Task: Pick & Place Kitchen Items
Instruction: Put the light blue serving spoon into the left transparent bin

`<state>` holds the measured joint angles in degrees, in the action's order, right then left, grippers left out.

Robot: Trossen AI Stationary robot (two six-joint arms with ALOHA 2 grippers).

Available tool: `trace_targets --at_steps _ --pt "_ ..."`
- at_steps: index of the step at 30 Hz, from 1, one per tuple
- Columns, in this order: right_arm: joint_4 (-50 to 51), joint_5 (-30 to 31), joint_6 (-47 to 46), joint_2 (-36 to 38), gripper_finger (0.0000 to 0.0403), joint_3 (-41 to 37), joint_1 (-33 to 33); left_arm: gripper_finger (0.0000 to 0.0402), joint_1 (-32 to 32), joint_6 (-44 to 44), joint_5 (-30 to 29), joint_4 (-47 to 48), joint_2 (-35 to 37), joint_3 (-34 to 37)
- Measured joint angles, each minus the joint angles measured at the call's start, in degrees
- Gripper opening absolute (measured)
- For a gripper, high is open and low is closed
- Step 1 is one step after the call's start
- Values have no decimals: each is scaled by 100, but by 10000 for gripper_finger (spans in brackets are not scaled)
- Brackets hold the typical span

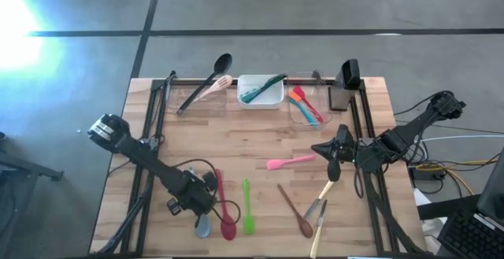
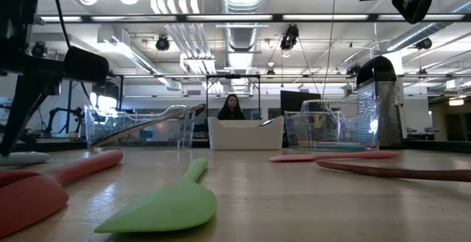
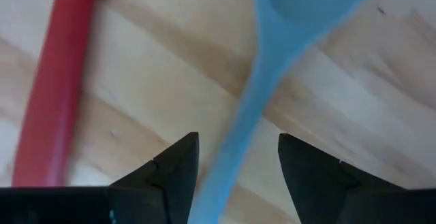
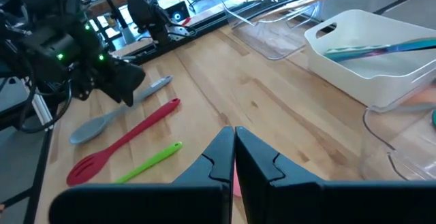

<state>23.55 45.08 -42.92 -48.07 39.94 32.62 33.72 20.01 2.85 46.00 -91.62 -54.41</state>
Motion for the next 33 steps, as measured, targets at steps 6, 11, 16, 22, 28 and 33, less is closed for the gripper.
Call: trace_targets --at_steps 6,11,16,22,28,33 --pt "15 0 2 -1 8 2 0 199 20 148 20 -678 -169 124" --pt "21 0 95 -1 8 0 0 199 125 188 10 -764 -408 113" --pt "22 2 275 -1 8 0 0 199 206 221 7 -897 -596 124" --pt "24 -2 405 -1 8 2 0 195 230 206 66 -1101 -676 128" --pt "25 -2 420 0 8 1 0 147 241 58 154 -1411 -725 113" --pt "24 -2 455 -2 8 2 0 74 240 -69 177 -1394 -729 113"
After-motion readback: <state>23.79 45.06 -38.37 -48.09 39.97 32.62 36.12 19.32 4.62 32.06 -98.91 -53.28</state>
